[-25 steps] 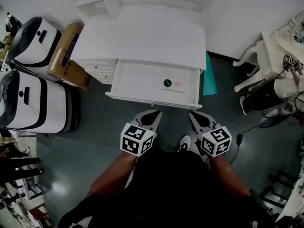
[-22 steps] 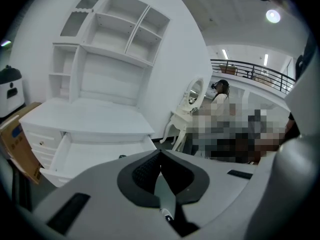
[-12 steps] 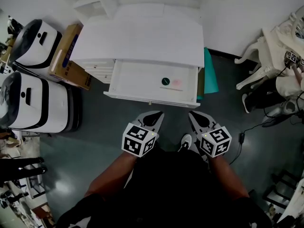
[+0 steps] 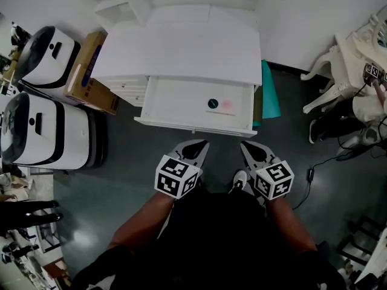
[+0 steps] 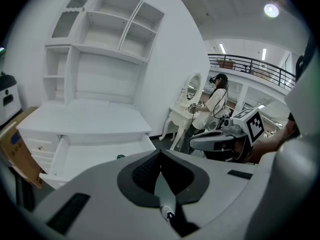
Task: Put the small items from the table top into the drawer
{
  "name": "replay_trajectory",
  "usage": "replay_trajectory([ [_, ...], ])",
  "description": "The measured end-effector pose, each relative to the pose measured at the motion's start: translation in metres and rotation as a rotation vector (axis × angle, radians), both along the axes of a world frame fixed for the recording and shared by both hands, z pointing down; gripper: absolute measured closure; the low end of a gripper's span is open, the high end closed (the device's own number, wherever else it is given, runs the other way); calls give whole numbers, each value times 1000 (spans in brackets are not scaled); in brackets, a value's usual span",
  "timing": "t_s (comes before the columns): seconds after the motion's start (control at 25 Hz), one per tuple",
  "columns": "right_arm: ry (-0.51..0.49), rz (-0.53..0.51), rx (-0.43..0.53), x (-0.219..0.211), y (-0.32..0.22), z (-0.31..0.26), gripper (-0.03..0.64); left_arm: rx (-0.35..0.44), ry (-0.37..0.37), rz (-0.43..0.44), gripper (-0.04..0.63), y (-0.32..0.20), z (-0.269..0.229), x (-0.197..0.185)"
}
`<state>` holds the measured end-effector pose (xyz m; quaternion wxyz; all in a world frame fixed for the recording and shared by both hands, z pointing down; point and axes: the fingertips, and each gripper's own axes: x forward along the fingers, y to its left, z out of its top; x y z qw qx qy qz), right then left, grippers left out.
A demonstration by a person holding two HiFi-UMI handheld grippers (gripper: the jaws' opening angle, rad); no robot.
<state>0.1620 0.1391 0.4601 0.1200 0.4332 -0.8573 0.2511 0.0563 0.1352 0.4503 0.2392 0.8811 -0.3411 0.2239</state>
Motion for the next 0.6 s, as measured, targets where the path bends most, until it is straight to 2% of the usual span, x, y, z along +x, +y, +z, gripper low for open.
replay_trajectory([
  [0.6, 21, -14, 6, -5, 7, -1, 592, 2, 7, 11, 592, 5, 0, -2],
])
